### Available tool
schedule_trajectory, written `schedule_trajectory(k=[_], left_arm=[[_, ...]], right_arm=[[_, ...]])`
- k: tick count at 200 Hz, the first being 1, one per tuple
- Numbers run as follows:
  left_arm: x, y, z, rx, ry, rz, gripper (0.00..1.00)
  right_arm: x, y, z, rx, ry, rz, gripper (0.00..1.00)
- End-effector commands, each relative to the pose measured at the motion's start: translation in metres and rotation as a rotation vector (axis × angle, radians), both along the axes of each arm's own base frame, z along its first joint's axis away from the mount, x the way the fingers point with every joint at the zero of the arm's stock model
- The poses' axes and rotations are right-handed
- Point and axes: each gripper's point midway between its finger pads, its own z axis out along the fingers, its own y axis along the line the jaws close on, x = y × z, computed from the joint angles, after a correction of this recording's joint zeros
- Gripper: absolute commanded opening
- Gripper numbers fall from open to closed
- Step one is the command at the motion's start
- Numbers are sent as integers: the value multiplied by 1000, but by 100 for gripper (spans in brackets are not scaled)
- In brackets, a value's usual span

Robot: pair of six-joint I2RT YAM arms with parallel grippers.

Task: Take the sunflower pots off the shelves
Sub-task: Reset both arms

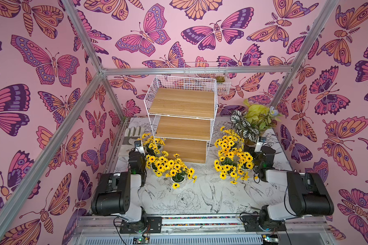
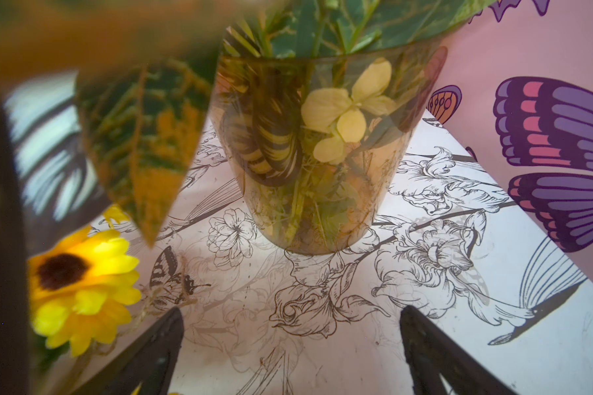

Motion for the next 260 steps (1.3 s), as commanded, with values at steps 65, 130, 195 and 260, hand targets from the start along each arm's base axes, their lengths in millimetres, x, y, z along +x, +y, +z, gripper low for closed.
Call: schedule_trajectory(k=[65,130,195,260], left_arm=[[-1,-23,-18,43,79,-90,99],[-13,-6,-18,45,43,25,99],[-15,-1,-19,52,46,65,99],[-3,-10,-17,63,74,11,99]], right_arm=[[-3,2,-7,-15,16,3,99],[-3,2,-7,-16,16,3,99],[-3,2,-7,-16,15,5,99],[-3,2,-7,-16,16,4,99]])
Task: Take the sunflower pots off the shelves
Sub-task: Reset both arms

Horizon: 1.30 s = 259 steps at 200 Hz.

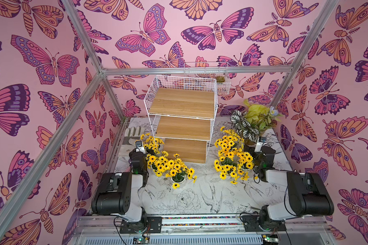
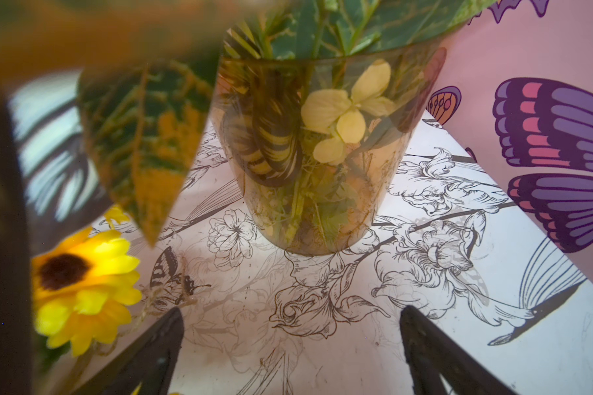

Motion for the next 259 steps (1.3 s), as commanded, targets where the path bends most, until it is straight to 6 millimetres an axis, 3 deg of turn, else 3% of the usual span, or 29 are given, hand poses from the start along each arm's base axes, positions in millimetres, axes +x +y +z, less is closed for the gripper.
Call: schedule_trajectory(k=[1,86,100,104,111,132,165,171,259], left_arm=[[-1,-16,-15,6,61,-76,99],[0,-20,-14,11,61,-104,99],[-2,-31,-5,30,13,-159,99],[-14,-34,-14,34,22,-171,99],[-20,-35,-11,44,-13,-170,99],[-28,-6,-9,32,-62,13,99],[-13,-7,-23,27,74,6,99],[-2,-7,-13,30,50,4,99],[-3,-4,-13,30,50,21,99]], right_arm=[[-3,2,-8,-16,20,3,99],[-4,1,-8,-16,20,2,99],[-5,3,-8,-15,13,11,99],[-5,4,-9,-15,7,19,99],[-5,7,-10,-17,-2,38,99],[-5,8,-11,-17,8,42,99],[-4,8,-10,-17,6,42,99],[-4,8,-10,-17,6,42,99],[-4,9,-10,-23,8,43,99]])
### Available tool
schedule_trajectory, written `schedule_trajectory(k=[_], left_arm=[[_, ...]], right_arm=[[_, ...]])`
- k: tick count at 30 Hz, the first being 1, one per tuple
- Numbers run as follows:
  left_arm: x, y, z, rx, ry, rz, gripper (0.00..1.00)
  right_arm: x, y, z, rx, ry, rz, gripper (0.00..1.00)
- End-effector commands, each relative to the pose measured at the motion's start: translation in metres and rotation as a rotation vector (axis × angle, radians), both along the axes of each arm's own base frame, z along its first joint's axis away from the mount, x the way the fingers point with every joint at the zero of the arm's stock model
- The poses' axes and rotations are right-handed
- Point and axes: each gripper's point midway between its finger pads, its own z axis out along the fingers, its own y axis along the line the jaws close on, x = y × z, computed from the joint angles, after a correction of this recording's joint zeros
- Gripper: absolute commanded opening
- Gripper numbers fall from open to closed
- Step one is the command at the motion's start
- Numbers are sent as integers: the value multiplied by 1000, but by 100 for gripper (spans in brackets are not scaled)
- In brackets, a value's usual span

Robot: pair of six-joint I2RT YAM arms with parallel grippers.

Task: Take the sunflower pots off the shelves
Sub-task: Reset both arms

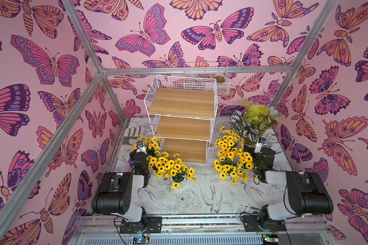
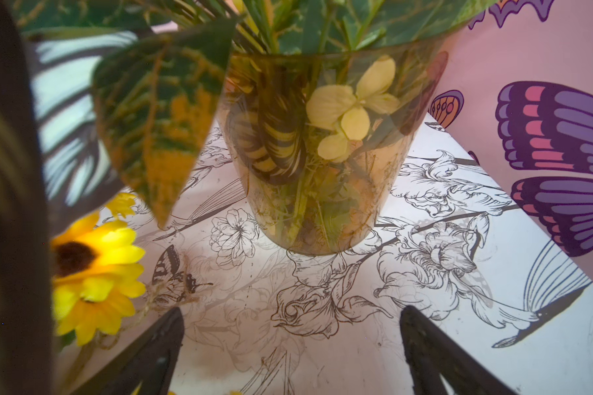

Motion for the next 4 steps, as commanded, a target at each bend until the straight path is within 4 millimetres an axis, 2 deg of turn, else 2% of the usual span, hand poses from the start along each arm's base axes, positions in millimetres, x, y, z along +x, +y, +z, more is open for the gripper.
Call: schedule_trajectory(k=[1,4], left_arm=[[-1,-4,-13,2,51,-14,99],[-1,-4,-12,1,49,-15,99]], right_arm=[[-2,6,-8,-15,24,27,99],[-2,6,-8,-15,23,27,99]])
